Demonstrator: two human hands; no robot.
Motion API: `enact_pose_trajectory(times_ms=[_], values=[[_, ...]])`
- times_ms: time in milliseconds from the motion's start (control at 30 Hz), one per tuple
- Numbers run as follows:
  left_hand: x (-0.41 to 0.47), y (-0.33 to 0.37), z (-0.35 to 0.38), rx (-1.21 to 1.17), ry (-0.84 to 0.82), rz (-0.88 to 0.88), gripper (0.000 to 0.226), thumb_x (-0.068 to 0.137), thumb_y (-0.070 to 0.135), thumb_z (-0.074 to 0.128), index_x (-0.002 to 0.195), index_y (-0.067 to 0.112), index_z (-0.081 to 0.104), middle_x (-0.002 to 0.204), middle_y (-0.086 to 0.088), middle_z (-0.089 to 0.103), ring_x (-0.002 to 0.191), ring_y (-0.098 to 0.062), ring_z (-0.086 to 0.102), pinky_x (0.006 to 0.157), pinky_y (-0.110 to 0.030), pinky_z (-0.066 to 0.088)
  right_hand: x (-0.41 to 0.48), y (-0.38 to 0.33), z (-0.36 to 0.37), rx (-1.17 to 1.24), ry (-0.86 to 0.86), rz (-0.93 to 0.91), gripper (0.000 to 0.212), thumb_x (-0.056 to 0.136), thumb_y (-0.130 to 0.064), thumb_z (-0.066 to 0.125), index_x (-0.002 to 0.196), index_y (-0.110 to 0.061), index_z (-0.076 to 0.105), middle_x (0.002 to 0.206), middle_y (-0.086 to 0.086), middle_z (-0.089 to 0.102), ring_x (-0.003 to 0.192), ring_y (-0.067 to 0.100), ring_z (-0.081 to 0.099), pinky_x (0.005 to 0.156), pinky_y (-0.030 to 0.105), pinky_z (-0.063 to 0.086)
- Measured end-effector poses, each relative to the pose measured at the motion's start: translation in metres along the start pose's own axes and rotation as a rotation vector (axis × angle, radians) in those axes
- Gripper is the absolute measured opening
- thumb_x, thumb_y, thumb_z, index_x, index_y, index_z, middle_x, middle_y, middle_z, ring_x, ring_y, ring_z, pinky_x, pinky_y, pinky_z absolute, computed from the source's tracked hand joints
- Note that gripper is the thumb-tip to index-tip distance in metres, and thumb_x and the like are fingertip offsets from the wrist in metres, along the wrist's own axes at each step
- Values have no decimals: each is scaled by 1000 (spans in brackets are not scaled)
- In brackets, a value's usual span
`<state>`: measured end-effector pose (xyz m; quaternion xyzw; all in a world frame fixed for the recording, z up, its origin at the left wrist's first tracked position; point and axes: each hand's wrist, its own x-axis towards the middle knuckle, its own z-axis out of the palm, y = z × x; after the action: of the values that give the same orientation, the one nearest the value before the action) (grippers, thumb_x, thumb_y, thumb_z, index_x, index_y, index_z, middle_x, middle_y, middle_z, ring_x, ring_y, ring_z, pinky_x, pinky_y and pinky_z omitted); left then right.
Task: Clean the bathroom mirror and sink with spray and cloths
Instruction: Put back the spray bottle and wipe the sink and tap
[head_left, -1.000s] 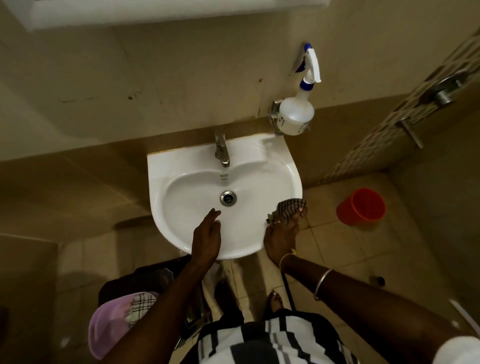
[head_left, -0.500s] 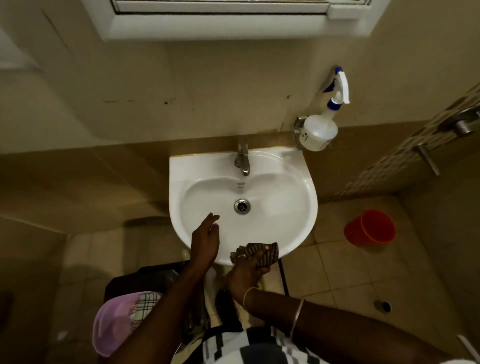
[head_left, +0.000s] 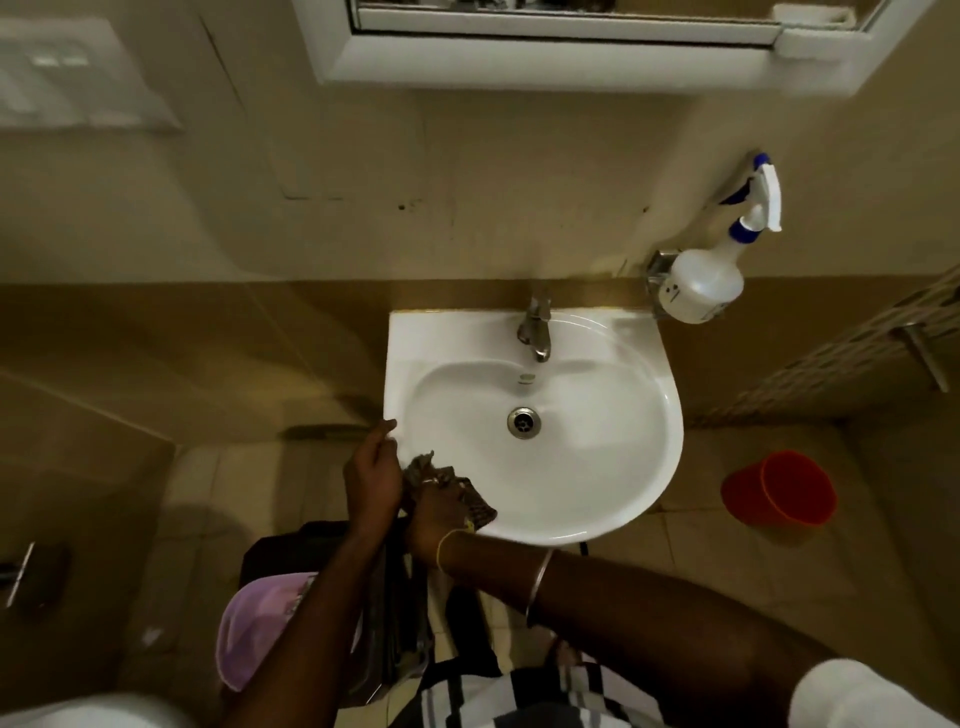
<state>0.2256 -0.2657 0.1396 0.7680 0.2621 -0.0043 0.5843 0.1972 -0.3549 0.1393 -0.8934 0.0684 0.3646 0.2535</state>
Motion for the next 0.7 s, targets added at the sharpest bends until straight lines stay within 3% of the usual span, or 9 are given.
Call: enact_pose_trajectory(times_ms=[67, 200, 300, 433, 600, 700], values=[[4, 3, -7, -26, 34, -6, 32, 101, 8, 51, 126, 13, 70, 117, 0, 70, 103, -13, 63, 86, -19, 46, 10, -9, -9, 22, 78, -37, 61, 90, -34, 73, 142, -9, 50, 137, 18, 57, 127, 38, 56, 107, 44, 48], [12, -4, -19, -2, 62, -13, 33, 102, 7, 49, 127, 11, 69, 125, 0, 68, 111, -13, 60, 87, -12, 44, 26, -24, -28, 111, 132, -96, 47, 98, -47, 50, 132, -15, 57, 125, 13, 65, 116, 35, 64, 97, 39, 53], [20, -11, -23, -1, 67, -51, 33, 103, 11, 48, 130, 13, 68, 130, -4, 67, 118, -19, 60, 101, -28, 45, 40, -40, -36, 177, 168, -100, 40, 101, -35, 51, 133, -11, 57, 129, 14, 64, 119, 33, 62, 100, 36, 48], [31, -5, -20, -9, -3, -120, 32, 105, 14, 47, 132, 14, 64, 130, -5, 65, 115, -18, 57, 95, -26, 39, 68, -57, -49, 375, 263, -64, 30, 106, -30, 45, 128, -18, 61, 124, 9, 70, 117, 29, 65, 94, 30, 46], [44, 1, -14, -5, -3, -154, 36, 104, 16, 49, 139, 16, 59, 139, -6, 61, 124, -23, 56, 100, -28, 39, 101, -65, -81, 452, 352, -34, 28, 103, -28, 52, 126, -14, 60, 118, 12, 71, 110, 33, 67, 93, 35, 51], [43, 8, -10, -11, -23, -131, 40, 101, 9, 51, 140, 16, 59, 137, -5, 62, 117, -17, 56, 96, -24, 39, 119, -63, -100, 499, 377, 3, 28, 102, -25, 53, 125, -12, 61, 120, 11, 69, 112, 33, 66, 92, 34, 50]])
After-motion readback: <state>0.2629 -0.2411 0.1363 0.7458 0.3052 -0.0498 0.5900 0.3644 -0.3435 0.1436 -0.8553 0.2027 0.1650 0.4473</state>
